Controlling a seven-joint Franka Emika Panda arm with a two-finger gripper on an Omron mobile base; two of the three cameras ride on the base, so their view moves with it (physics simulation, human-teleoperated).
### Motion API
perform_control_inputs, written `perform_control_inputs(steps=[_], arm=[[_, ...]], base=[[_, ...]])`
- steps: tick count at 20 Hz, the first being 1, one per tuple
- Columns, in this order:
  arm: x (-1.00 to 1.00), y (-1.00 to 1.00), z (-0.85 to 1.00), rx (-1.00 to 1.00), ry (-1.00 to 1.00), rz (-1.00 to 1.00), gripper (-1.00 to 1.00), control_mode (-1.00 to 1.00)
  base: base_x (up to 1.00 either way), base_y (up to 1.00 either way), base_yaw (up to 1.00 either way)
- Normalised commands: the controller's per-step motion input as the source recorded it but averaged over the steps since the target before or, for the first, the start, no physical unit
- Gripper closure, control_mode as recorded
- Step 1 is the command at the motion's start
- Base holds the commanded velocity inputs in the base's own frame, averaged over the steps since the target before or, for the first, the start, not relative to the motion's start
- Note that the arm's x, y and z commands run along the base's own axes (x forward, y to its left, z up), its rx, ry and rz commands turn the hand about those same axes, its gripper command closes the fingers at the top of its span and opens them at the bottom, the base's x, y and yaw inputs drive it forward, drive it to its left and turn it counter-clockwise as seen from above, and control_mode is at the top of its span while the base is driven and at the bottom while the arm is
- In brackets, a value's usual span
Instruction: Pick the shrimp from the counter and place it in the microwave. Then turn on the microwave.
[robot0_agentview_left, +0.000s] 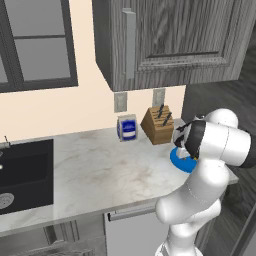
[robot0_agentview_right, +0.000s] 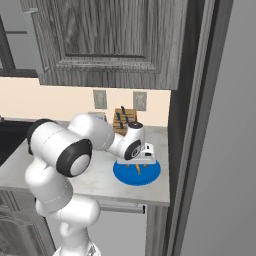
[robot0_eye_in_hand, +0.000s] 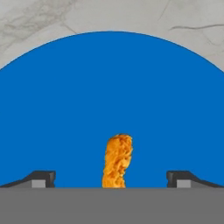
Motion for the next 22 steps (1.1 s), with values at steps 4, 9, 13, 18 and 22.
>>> perform_control_inputs(steps=[4,9,13,18,22], arm=[[0.12,-0.03,-0.13,0.0,0.0,0.0,-1.0,-1.0],[0.08,-0.01,-0.14,0.0,0.0,0.0,1.0,-1.0],[0.03,0.0,-0.17,0.0,0.0,0.0,1.0,-1.0],[0.0,0.0,-0.2,0.0,0.0,0.0,1.0,-1.0],[0.0,0.0,-0.19,0.0,0.0,0.0,1.0,-1.0]], base=[[0.0,0.0,0.0],[0.0,0.0,0.0],[0.0,0.0,0.0],[0.0,0.0,0.0],[0.0,0.0,0.0]])
